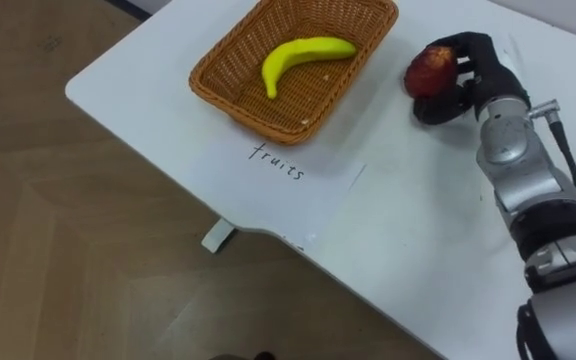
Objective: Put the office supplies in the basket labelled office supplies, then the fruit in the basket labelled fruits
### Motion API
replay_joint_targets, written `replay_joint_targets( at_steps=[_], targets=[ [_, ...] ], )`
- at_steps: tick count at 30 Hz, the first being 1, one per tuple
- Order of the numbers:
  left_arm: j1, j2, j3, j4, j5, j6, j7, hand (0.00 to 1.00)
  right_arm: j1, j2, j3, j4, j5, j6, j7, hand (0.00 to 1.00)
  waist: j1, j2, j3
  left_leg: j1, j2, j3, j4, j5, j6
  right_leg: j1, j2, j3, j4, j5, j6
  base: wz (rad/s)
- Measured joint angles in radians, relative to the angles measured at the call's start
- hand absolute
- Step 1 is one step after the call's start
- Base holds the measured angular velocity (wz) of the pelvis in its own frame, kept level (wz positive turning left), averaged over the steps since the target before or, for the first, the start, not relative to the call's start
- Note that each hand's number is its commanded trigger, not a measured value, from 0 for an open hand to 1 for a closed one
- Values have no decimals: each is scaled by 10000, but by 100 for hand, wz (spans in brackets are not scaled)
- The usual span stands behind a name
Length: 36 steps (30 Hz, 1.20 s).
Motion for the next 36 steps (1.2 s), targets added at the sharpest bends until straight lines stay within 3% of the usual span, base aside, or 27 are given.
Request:
replay_joint_targets(
  at_steps=[7, 17, 23, 26, 27, 31, 36],
  targets=[
    [0, 171, 0, -7, 5, -8, -54, 0, -11, -2, -6, -1, 7, -13, 92, 100, -2, 6, -3, 15, 5, 0, 0, 0, 0, 21, 10, 4, -15, 4, 2, 0],
    [-11, 174, 267, -2, 120, -8, -198, 0, 5, -7, -38, -5, 167, 76, 589, 100, -94, -25, -25, 430, -1, 27, -260, 3, 1, 404, -21, -18, -255, 33, 40, 0],
    [303, 182, 597, -56, 276, -21, -171, 0, 8, -46, -79, -553, 148, 93, 754, 100, -647, -128, -130, 1025, -3, 23, -527, 7, -5, 1100, 25, -195, -660, 90, 139, 4],
    [525, 186, 664, -51, 923, -10, -154, 0, 25, -73, -90, -953, 212, 241, 880, 100, -893, -184, -199, 1688, -16, 19, -835, 6, -2, 1825, 98, -270, -1085, 149, 239, 4],
    [616, 185, 722, -57, 1134, 1, -161, 0, 42, -97, -98, -1214, 202, 310, 904, 100, -961, -226, -285, 1939, -11, 17, -960, 4, -1, 2076, 155, -263, -1251, 177, 268, 0],
    [818, 180, 958, -58, 1267, 9, -202, 0, 49, -205, -99, -2357, 195, 310, 1046, 100, -1230, -304, -483, 2664, 2, 84, -1261, -5, -12, 2766, 186, -301, -1484, 195, 299, 0],
    [986, 181, 1019, -51, 1344, 67, -335, 0, 274, -205, -183, -3129, 51, 416, 1314, 100, -1599, -294, -521, 3430, -16, 85, -1563, -46, -16, 3584, 193, -394, -1611, 157, 374, 7]
  ],
)
